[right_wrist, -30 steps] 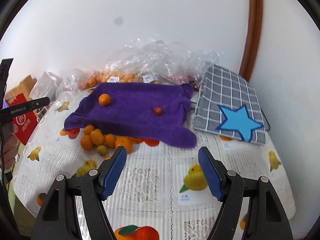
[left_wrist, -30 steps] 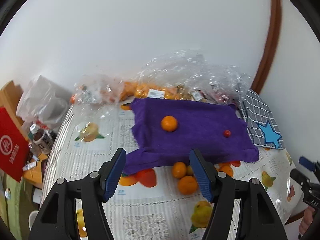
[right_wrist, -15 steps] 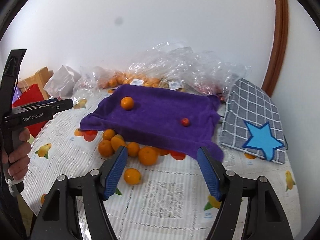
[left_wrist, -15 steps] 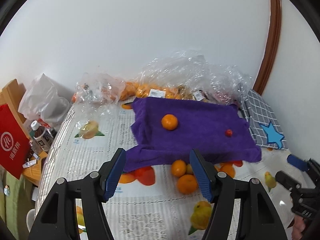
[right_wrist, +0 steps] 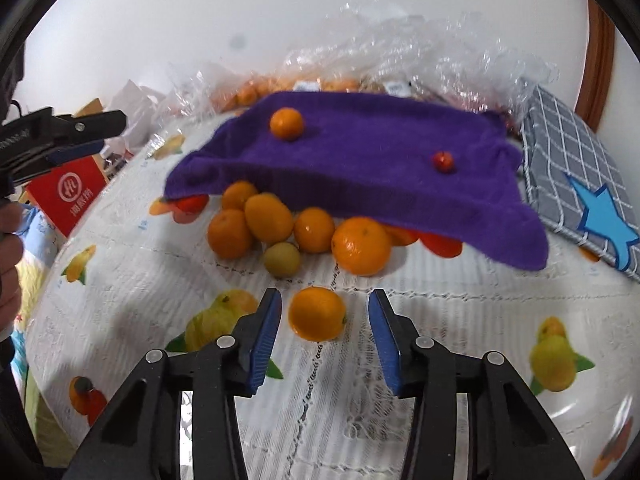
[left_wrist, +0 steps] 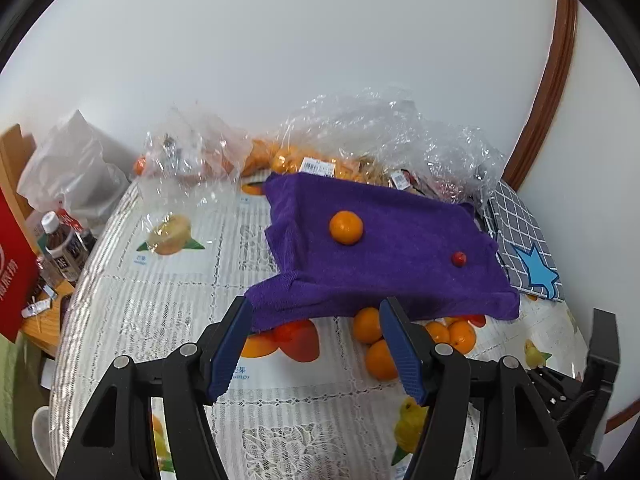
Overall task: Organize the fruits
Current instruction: 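Grasp a large orange from the row with the right gripper, then grasp another orange from the row with the left gripper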
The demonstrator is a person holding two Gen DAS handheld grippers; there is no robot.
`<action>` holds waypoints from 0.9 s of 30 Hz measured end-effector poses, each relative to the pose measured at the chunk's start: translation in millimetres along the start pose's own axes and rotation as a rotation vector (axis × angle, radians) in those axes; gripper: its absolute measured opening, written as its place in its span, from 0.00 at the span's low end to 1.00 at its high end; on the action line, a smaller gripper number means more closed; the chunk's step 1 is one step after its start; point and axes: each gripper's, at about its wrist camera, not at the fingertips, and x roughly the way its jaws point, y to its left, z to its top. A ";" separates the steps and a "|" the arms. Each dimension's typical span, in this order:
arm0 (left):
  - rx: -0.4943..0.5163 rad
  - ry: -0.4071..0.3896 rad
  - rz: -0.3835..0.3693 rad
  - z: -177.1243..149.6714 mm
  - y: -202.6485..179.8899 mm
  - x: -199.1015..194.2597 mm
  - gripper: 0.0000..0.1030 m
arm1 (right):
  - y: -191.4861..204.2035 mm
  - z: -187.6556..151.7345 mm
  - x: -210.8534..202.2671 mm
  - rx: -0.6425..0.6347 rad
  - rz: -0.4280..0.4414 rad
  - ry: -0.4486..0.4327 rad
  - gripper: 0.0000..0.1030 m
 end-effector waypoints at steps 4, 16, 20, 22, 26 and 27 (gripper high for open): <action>-0.019 0.031 -0.011 -3.3 5.9 12.1 0.62 | 1.8 -1.5 15.5 0.007 0.002 0.027 0.44; 0.039 0.123 -0.078 -25.7 -27.0 48.3 0.60 | -13.7 -2.0 2.7 0.010 -0.068 -0.021 0.34; 0.053 0.158 -0.106 -35.4 -45.9 62.7 0.60 | -38.3 -2.7 -11.9 0.046 -0.099 -0.035 0.34; 0.061 0.186 -0.108 -39.9 -53.2 69.9 0.60 | -47.0 -2.8 -16.9 0.053 -0.118 -0.034 0.34; 0.085 0.252 -0.074 -49.0 -63.9 87.8 0.57 | -64.4 -7.8 -32.3 0.070 -0.162 -0.050 0.34; 0.077 0.256 -0.082 -50.2 -63.6 90.4 0.54 | -67.2 -8.3 -34.0 0.076 -0.165 -0.053 0.34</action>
